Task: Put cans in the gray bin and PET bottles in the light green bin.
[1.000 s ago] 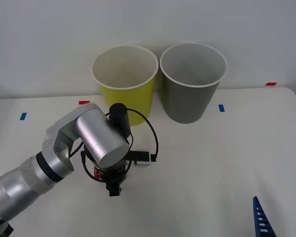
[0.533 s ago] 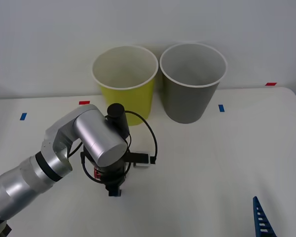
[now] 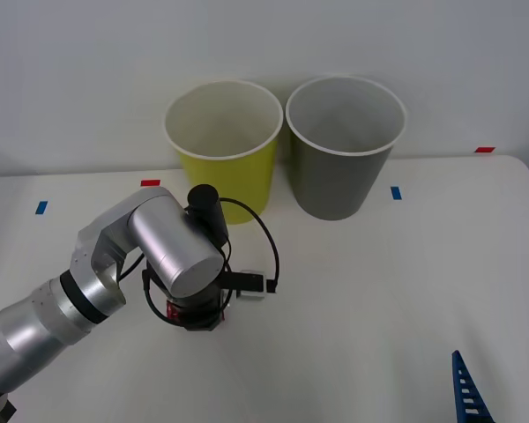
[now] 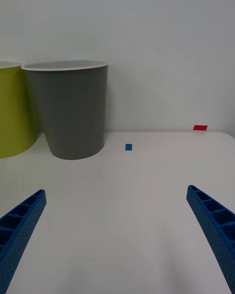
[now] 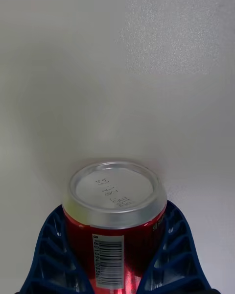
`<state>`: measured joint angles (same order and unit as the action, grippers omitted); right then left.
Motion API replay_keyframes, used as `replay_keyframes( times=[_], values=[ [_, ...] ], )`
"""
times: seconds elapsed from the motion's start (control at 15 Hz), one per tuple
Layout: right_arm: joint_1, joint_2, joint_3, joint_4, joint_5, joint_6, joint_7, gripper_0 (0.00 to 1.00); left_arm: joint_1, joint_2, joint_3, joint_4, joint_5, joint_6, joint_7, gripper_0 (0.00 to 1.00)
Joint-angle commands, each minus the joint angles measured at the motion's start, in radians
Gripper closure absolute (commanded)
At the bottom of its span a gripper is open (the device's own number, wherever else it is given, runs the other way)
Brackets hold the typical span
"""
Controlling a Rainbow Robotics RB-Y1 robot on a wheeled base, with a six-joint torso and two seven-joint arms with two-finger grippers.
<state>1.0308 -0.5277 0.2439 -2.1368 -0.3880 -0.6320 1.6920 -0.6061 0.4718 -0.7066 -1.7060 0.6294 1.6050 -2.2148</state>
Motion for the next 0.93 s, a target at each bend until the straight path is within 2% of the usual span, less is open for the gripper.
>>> replay_keyframes(
  times=[0.07,0.27,0.4,0.53,0.67,0.8,0.93],
  values=[
    [0.000,0.000,0.000,0.000,0.000,0.000,0.000,0.00,0.000,-0.001,-0.001,-0.006,0.006,0.000,-0.003,0.93],
    [0.000,0.000,0.000,0.000,0.000,0.000,0.000,0.00,0.002,0.021,-0.001,-0.057,0.007,0.001,0.018,0.94],
    [0.000,0.000,0.000,0.000,0.000,0.000,0.000,0.00,0.002,0.062,-0.001,-0.124,0.046,0.000,0.101,0.94],
    [0.000,0.000,0.000,0.000,0.000,0.000,0.000,0.00,0.012,0.090,0.006,-0.196,0.046,-0.002,0.173,0.95],
    [0.000,0.000,0.000,0.000,0.000,0.000,0.000,0.00,0.089,0.091,0.081,-0.290,0.032,-0.010,0.207,0.96],
    [0.000,0.000,0.000,0.000,0.000,0.000,0.000,0.00,0.127,0.103,0.104,-0.363,0.010,-0.011,0.224,0.96],
    [0.000,0.000,0.000,0.000,0.000,0.000,0.000,0.00,0.150,0.117,0.121,-0.428,0.009,-0.014,0.297,0.97]
  ],
)
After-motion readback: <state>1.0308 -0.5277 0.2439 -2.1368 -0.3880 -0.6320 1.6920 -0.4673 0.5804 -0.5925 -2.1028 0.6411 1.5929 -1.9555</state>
